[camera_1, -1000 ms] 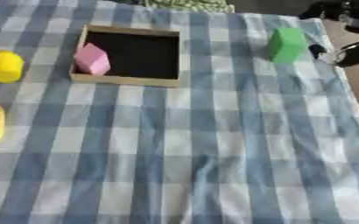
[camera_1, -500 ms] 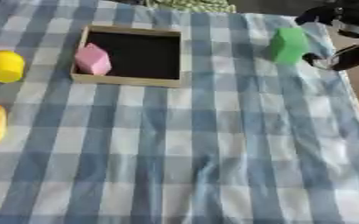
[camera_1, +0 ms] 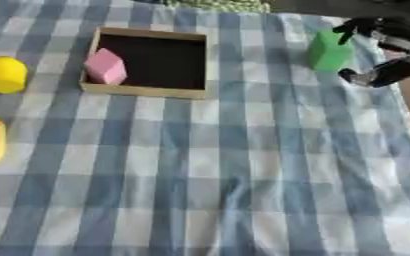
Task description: Pick up objects on the table and place them in the box.
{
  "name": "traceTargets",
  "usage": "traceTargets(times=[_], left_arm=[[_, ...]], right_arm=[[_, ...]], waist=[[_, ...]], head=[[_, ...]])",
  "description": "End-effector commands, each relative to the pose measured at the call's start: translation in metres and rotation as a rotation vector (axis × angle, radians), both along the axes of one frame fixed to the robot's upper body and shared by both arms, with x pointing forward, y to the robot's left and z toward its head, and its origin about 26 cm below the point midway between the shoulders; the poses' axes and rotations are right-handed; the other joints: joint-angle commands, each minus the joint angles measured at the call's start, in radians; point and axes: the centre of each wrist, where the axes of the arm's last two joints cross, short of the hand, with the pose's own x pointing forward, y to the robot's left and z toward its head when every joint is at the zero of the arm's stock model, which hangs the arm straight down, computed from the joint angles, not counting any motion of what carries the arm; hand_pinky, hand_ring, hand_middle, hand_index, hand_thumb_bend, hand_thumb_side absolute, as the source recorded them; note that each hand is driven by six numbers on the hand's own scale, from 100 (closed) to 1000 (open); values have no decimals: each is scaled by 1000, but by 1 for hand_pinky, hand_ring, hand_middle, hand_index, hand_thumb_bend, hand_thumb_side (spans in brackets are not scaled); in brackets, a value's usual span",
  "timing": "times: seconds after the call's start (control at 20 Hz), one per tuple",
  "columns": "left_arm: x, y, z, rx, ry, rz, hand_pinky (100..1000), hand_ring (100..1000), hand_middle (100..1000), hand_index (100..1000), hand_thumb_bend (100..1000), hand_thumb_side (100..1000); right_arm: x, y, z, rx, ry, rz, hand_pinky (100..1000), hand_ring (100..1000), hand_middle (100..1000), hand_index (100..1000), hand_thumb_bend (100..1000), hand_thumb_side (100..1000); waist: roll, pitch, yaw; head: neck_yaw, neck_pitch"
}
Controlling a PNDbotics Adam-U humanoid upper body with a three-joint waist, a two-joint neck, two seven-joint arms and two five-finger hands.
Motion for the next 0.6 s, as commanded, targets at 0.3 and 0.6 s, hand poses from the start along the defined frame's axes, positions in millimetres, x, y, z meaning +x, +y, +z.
traceTargets(times=[0.3,0.6], left_arm=[[-1,-1,8,21,-31,-11,1000,844,786,836,100,549],[-1,-2,8,23,-30,-16,1000,845,788,836,100,550]], right_arm=[[-8,-4,27,85,-119,-17,1000,1000,620,1000,137,404],[-11,-1,37,75,-143,-29,1000,1000,705,1000,177,439]], waist=[[-4,1,1],[-7,6,2]], head=[[1,-15],[2,-15]])
